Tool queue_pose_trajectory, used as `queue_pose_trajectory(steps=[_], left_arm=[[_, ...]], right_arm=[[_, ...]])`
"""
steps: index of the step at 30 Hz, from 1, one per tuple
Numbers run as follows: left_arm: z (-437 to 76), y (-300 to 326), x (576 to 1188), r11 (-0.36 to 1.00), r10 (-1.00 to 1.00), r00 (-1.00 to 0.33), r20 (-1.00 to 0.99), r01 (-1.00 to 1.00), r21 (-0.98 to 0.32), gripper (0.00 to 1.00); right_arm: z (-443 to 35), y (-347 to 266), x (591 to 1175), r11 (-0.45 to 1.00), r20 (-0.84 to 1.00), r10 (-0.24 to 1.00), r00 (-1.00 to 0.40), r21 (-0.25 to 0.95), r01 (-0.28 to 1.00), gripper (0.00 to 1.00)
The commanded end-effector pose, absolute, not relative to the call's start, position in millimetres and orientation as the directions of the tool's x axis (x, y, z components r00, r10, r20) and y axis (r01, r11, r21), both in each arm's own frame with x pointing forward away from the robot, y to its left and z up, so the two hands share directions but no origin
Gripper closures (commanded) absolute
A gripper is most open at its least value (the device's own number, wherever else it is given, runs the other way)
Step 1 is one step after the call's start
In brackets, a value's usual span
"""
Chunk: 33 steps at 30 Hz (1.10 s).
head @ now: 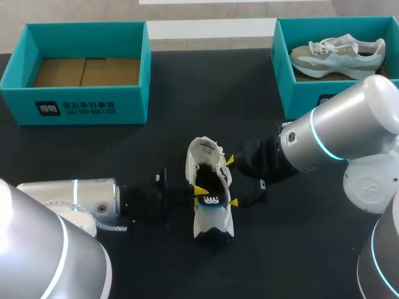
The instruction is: Take the shoe out of the shoebox, open the shoe tongue, remove and reinsert the insole, then place the shoe into the shoebox
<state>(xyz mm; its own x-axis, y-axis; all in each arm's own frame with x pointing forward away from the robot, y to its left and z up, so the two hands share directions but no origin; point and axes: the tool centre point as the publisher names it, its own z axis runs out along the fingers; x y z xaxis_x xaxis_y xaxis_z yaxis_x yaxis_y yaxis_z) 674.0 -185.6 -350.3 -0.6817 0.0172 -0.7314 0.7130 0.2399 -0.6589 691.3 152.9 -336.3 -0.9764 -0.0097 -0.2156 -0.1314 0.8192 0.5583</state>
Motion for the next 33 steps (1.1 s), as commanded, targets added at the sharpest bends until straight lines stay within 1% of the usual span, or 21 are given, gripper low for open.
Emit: queue_pose_trajectory(steps=[1, 2, 3, 4, 15, 17, 18, 19, 20, 23, 33], left_arm=[[-349, -191, 673, 0.240, 0.018, -0.680, -0.733, 0.714, -0.657, 0.65], [-347, -190, 671, 0.237, 0.017, -0.677, -0.736, 0.717, -0.655, 0.60], [-344, -189, 669, 0.235, 0.014, -0.675, -0.738, 0.719, -0.654, 0.57], [-341, -188, 666, 0.231, 0.009, -0.672, -0.740, 0.722, -0.652, 0.57], [-318, -188, 646, 0.204, -0.007, -0.632, -0.775, 0.758, -0.620, 0.61], [-321, -190, 645, 0.198, -0.002, -0.635, -0.773, 0.757, -0.622, 0.67], [-324, -192, 646, 0.196, 0.004, -0.641, -0.768, 0.753, -0.628, 0.75], [-327, -194, 646, 0.194, 0.006, -0.644, -0.765, 0.751, -0.631, 0.96], [-330, -196, 647, 0.194, 0.010, -0.647, -0.762, 0.749, -0.633, 1.00], [-338, -201, 649, 0.200, 0.029, -0.648, -0.761, 0.750, -0.631, 1.00], [-352, -199, 672, 0.262, 0.071, -0.584, -0.809, 0.793, -0.550, 1.00]], right_arm=[[-337, 153, 690, 0.819, -0.218, -0.007, -0.976, 0.558, -0.131, 0.00], [-337, 153, 690, 0.819, -0.218, -0.007, -0.976, 0.558, -0.131, 0.00], [-337, 153, 690, 0.819, -0.218, -0.007, -0.976, 0.558, -0.131, 0.00], [-337, 153, 690, 0.819, -0.218, -0.007, -0.976, 0.558, -0.131, 0.00], [-337, 153, 690, 0.819, -0.218, -0.007, -0.976, 0.558, -0.131, 0.00], [-337, 153, 690, 0.819, -0.218, -0.007, -0.976, 0.558, -0.131, 0.00], [-337, 153, 690, 0.819, -0.218, -0.007, -0.976, 0.558, -0.131, 0.00], [-337, 153, 690, 0.819, -0.218, -0.007, -0.976, 0.558, -0.131, 0.00], [-337, 153, 690, 0.819, -0.218, -0.007, -0.976, 0.558, -0.131, 0.00], [-337, 153, 690, 0.819, -0.218, -0.007, -0.976, 0.558, -0.131, 0.00], [-337, 153, 690, 0.819, -0.218, -0.007, -0.976, 0.558, -0.131, 0.00]])
